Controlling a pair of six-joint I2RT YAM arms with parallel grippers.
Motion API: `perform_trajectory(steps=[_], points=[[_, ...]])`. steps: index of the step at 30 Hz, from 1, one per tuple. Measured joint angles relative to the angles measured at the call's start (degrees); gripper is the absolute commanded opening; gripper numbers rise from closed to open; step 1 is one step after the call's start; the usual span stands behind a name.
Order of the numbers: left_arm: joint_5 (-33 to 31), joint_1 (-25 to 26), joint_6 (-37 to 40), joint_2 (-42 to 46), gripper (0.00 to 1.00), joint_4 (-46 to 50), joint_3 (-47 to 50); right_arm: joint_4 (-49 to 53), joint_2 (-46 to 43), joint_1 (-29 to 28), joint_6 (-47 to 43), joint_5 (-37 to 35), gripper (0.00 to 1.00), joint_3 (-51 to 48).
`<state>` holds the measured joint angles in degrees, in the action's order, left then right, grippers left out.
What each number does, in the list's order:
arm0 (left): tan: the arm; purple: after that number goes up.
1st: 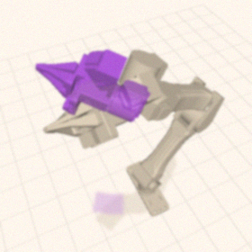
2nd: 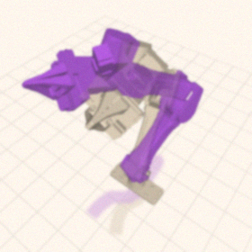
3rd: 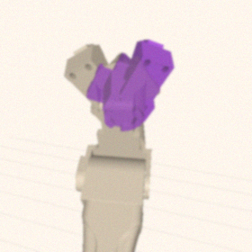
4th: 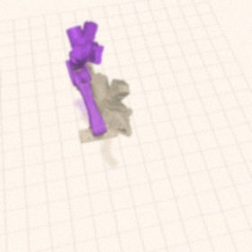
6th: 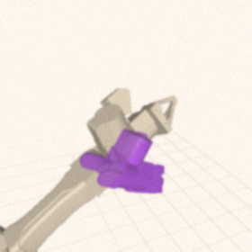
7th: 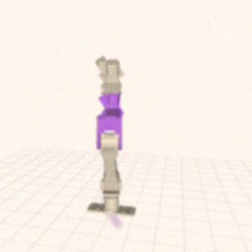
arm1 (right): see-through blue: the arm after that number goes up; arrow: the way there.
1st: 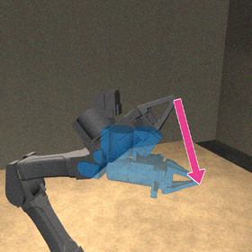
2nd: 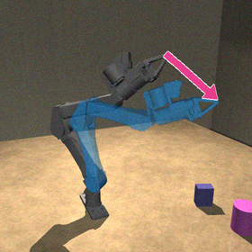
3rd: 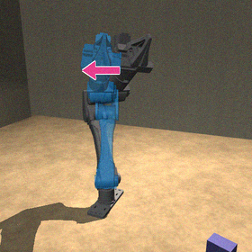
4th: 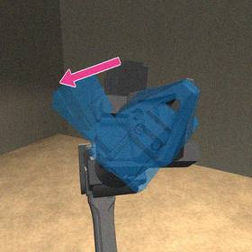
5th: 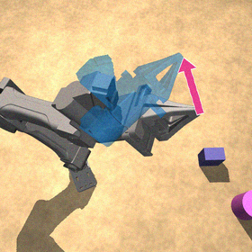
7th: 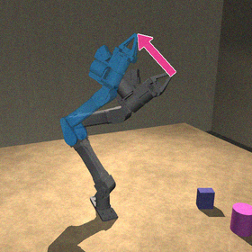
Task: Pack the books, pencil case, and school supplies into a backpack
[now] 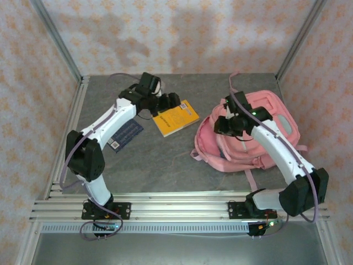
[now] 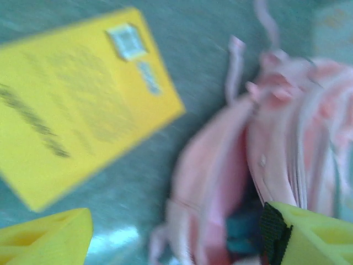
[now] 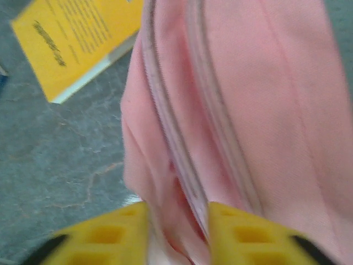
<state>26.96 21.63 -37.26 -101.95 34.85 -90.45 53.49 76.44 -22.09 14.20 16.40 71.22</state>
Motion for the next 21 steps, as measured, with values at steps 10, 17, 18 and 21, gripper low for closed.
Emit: perform_trajectory(steps=[10, 17, 18, 21], points=[[-15.3, -1.8, 7.9, -30.4, 0.81, 8.1, -29.7, 2.2, 7.4, -5.6, 1.4, -9.5, 0.53, 13.0], [-16.2, -2.2, 10.3, -41.6, 0.76, 10.1, -41.2, -0.8, 18.2, -5.9, 7.0, -5.8, 0.42, 16.8], [-15.3, -2.2, 10.4, -42.5, 0.75, 10.1, -41.4, -1.4, 20.6, -5.9, 7.8, -5.3, 0.41, 17.5], [-12.6, -2.1, 10.7, -41.7, 0.75, 8.8, -36.5, -2.2, 26.7, -5.9, 9.2, -4.3, 0.38, 19.9]])
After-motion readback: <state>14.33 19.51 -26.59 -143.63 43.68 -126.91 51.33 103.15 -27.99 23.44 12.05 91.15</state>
